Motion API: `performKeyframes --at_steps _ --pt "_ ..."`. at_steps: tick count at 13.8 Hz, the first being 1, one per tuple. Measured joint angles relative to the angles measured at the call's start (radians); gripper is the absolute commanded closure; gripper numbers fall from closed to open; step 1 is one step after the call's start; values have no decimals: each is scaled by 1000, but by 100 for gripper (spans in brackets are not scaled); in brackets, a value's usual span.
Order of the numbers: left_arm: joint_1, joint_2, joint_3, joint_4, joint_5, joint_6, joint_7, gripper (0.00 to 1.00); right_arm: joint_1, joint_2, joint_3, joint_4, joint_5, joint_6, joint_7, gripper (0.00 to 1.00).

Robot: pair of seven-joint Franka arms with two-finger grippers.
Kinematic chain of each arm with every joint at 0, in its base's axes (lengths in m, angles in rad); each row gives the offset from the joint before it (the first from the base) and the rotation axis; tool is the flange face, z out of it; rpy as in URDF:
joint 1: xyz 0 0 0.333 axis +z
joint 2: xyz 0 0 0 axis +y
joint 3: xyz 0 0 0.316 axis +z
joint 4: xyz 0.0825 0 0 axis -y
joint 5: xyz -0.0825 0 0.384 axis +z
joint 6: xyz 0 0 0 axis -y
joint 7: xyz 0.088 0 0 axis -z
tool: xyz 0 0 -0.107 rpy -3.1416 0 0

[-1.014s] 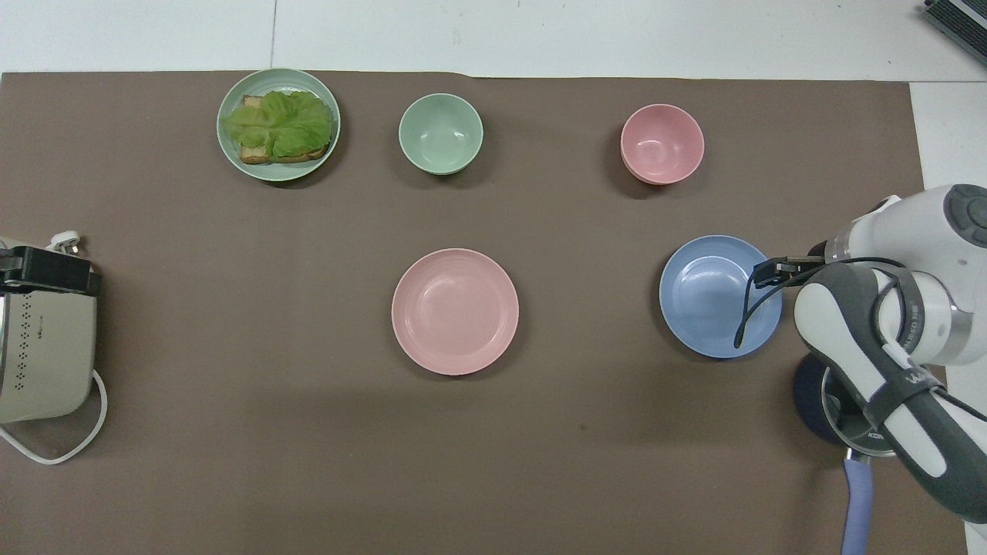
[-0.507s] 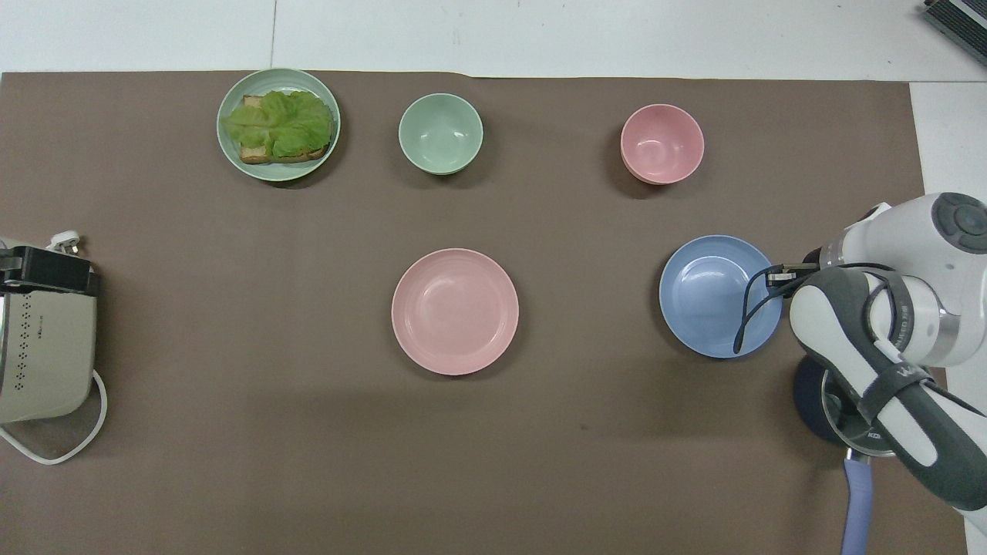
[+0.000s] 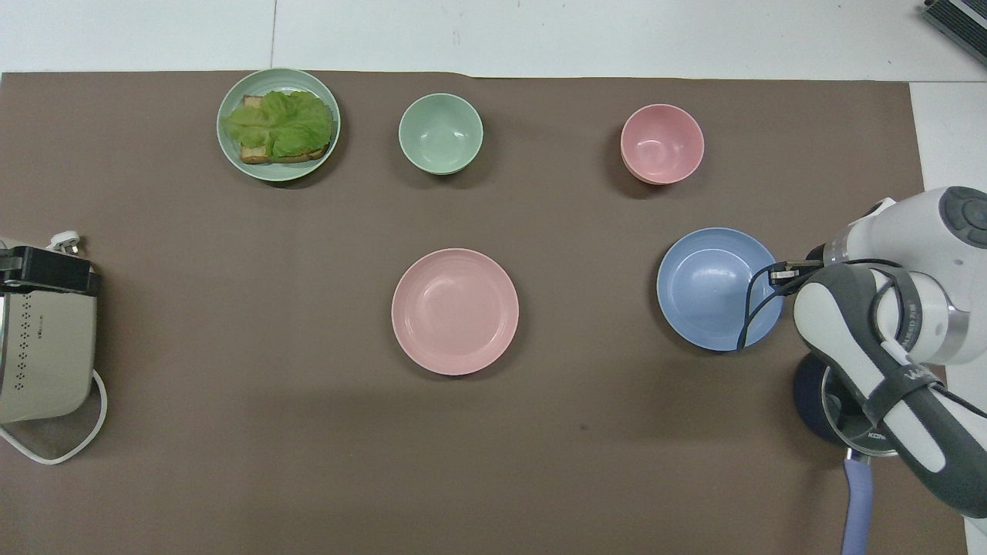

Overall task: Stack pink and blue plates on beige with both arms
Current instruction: 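Carry the blue plate with the right gripper onto the pink plate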

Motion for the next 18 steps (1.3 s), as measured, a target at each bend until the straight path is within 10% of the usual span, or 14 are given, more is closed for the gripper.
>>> performKeyframes --at_steps 8,18 --pt "0 0 0 0 0 0 0 0 132 -132 20 83 120 -173 60 100" --pt "0 0 0 0 0 0 0 0 390 -109 24 108 207 -72 350 100"
